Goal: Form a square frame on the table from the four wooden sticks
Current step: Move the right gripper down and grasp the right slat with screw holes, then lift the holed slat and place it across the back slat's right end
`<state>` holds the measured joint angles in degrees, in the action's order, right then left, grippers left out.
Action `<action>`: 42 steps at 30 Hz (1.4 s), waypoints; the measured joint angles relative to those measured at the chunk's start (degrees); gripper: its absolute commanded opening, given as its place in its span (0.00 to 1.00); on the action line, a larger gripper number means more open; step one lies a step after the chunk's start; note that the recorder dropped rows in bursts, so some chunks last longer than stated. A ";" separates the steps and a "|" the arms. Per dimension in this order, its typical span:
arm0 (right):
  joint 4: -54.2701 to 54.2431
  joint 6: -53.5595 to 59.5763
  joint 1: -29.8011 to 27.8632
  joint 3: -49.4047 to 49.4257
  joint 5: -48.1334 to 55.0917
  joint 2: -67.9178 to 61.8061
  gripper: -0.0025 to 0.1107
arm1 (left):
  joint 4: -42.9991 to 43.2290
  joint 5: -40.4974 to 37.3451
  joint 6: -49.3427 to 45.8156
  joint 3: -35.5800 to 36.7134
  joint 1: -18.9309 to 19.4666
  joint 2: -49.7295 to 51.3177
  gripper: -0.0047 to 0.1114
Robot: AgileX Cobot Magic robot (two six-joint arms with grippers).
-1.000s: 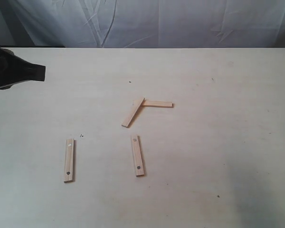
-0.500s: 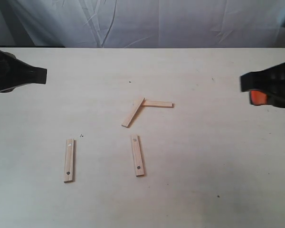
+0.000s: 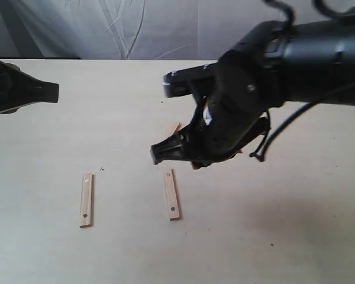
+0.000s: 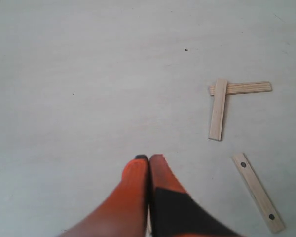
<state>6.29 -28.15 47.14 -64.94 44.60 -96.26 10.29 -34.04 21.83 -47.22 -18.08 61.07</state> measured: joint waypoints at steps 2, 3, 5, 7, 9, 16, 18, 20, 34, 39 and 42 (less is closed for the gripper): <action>0.00 -0.60 1.01 -2.16 0.07 -3.68 0.39 | 0.00 0.00 0.00 0.00 0.00 0.00 0.04; 0.00 -1.05 1.31 -3.36 0.22 -5.55 0.38 | 0.00 0.00 0.00 0.00 0.00 0.00 0.04; 0.00 -2.03 1.68 -5.37 0.34 -8.58 0.38 | 0.00 0.00 0.00 0.00 0.00 0.00 0.04; 0.00 -3.13 1.80 -7.10 0.34 -11.47 0.38 | 0.00 0.00 0.00 0.00 0.00 0.00 0.04; 0.00 -4.23 1.92 -8.66 0.34 -13.97 0.38 | 0.00 0.00 0.00 0.00 0.00 0.00 0.04; -1.21 -7.20 2.02 -9.24 -1.65 -19.52 0.38 | -0.13 0.00 0.00 0.00 0.00 0.00 0.04; -1.75 -7.44 2.02 -9.24 -2.87 -20.29 0.38 | -0.13 0.00 0.00 0.00 0.00 0.00 0.04; -2.01 -7.56 2.04 -9.24 -3.81 -20.73 0.38 | -0.25 0.00 0.00 0.00 0.00 0.00 0.04; -2.49 -7.85 2.04 -9.47 -4.69 -23.12 0.05 | -0.48 0.00 0.00 0.00 0.00 0.00 0.04; -3.24 -7.85 2.04 -9.56 -4.58 -23.12 0.01 | -0.48 0.00 0.00 0.00 0.00 0.00 0.04; -3.85 -9.16 1.61 -9.56 -3.57 -22.03 0.01 | -0.48 0.00 0.00 0.00 0.00 0.00 0.04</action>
<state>2.43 -37.30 48.75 -74.50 41.03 -118.29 9.81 -34.04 21.83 -47.22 -18.08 61.07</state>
